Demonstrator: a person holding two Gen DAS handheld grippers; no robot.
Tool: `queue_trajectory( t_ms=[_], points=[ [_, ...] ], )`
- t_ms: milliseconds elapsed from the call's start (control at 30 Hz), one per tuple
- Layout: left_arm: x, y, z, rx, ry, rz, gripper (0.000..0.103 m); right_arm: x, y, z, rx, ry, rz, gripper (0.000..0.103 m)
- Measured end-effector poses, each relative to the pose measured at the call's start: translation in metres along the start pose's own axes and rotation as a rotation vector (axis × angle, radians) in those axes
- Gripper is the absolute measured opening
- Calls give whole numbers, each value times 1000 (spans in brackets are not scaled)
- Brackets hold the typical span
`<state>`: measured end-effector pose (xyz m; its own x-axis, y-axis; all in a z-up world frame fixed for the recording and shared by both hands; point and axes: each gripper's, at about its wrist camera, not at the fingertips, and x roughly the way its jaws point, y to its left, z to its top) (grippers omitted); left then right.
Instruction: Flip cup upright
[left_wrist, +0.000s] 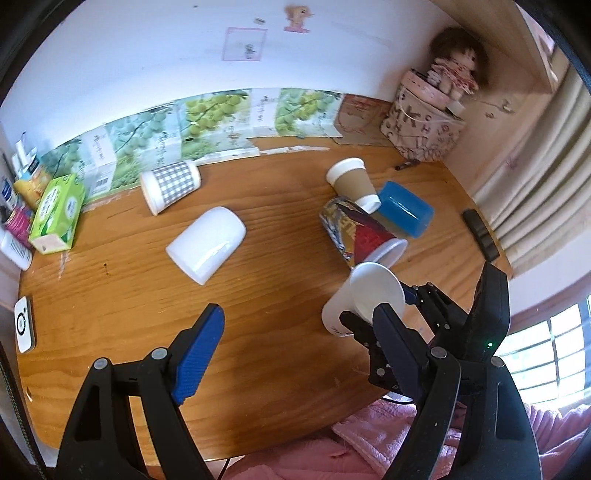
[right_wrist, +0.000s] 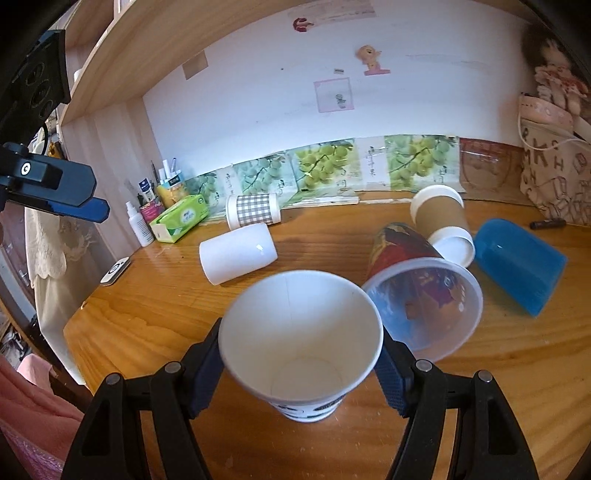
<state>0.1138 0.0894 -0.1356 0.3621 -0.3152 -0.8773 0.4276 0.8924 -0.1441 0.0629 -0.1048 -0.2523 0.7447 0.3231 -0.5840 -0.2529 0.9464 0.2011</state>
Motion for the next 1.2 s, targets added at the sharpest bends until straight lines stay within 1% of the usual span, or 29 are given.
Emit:
queue_trajectory(
  t_ms=[167, 333, 467, 533, 600, 667, 767, 933, 967, 1000, 1133, 1200],
  points=[
    [-1, -10, 2, 21, -5, -18, 85, -11, 4, -1, -40, 15, -22, 81],
    [-2, -13, 4, 9, -11, -29, 85, -21, 12, 5, -75, 87, -3, 82],
    [-1, -11, 7, -31, -13, -21, 85, -36, 18, 15, -65, 134, 5, 82],
    [-4, -10, 9, -58, -29, -13, 85, -46, 21, 22, -65, 151, -12, 83],
    [-6, -11, 12, -83, -43, 10, 85, -53, 25, 31, -72, 173, -56, 83],
    [-12, -13, 14, -110, -69, 34, 85, -60, 27, 43, -71, 208, -86, 83],
    [-21, -15, 20, -155, -117, 60, 85, -73, 27, 60, -74, 229, -116, 84],
    [-46, -24, 29, -218, -198, 125, 86, -101, 28, 91, -101, 206, -109, 86],
    [-51, -27, 30, -239, -233, 82, 87, -107, 27, 97, -98, 196, -108, 86],
    [-59, -30, 32, -246, -257, 98, 88, -111, 26, 102, -94, 190, -109, 86],
    [-81, -36, 34, -276, -314, 84, 93, -130, 21, 127, -54, 163, -121, 88],
    [-92, -39, 34, -292, -350, 96, 96, -139, 16, 136, -14, 144, -109, 88]
  ],
)
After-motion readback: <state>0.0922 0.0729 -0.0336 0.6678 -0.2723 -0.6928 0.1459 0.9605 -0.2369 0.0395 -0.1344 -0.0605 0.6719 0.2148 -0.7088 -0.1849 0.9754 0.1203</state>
